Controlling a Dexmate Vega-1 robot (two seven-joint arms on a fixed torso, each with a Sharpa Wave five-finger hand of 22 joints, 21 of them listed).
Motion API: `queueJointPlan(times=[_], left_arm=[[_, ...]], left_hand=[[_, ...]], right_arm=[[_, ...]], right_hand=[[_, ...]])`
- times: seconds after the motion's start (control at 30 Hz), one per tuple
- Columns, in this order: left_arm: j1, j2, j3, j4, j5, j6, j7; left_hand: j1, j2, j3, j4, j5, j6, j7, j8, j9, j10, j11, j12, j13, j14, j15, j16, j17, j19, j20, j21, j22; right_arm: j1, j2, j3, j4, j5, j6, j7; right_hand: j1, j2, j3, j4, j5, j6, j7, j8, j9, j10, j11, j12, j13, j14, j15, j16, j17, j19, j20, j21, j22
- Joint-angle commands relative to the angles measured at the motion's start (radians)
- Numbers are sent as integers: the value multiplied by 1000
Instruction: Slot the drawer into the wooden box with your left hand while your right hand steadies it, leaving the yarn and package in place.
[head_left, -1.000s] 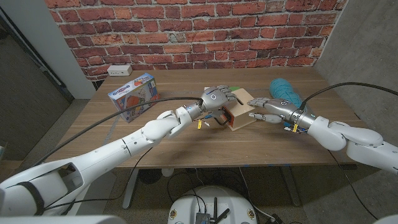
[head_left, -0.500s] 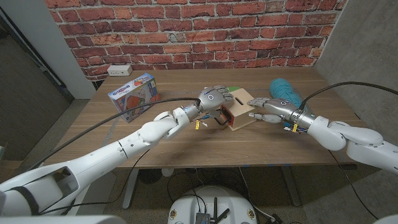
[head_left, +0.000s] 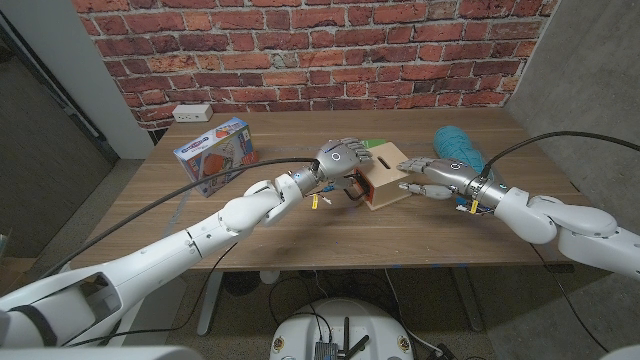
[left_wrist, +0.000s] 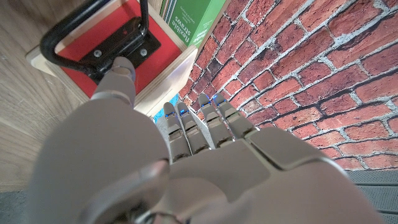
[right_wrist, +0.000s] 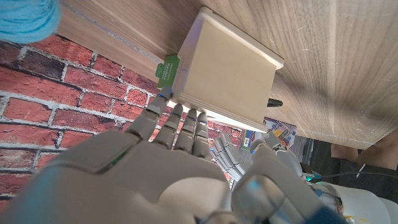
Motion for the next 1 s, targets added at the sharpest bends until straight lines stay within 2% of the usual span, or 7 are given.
queueJointPlan(times=[0.03, 0.37, 0.6, 1.0], left_arm=[[18, 4, -13, -18, 8, 11, -10], [33, 13, -25, -38, 10, 18, -16], [48, 40, -44, -75, 4, 12, -41], [103, 65, -111, -132, -51, 37, -71]], left_hand=[[-10, 1, 2, 3, 1, 2, 5, 2, 4, 8, -2, 1, 1, 8, -137, 4, 2, 10, -149, 3, 0], [-13, 3, 1, 3, 2, 2, 5, 1, 4, 8, -3, 1, 1, 8, -137, 4, 2, 10, -148, 3, 0], [-18, 4, -2, 5, 2, 3, 6, 1, 4, 7, -2, 0, 2, 8, -137, 4, 2, 10, -151, 3, 0], [-29, 7, -5, 9, 2, 3, 6, 0, 4, 5, -2, 0, 2, 4, -135, 3, 2, 10, -151, 3, 1]], right_arm=[[-10, -5, 18, -12, 1, -6, -21], [-17, -12, 34, -20, 3, -5, -32], [-22, -8, 44, -22, 14, -2, -39], [-35, 9, 69, -26, 62, -1, -44]], right_hand=[[7, 48, 1, -7, -4, -5, -4, 0, 0, 0, -8, 7, 1, 8, -28, 5, 4, 8, -66, 4, 4], [7, 48, 0, -9, -4, -5, -5, 1, 0, -1, -10, 7, 2, 7, -30, 6, 6, 9, -65, 4, 4], [7, 48, 0, -10, -4, -5, -5, 1, 0, 0, -9, 7, 2, 7, -28, 6, 8, 9, -65, 4, 4], [7, 47, 0, -11, -4, -5, -4, 2, 0, 2, -10, 8, 2, 8, -29, 6, 8, 12, -63, 5, 4]])
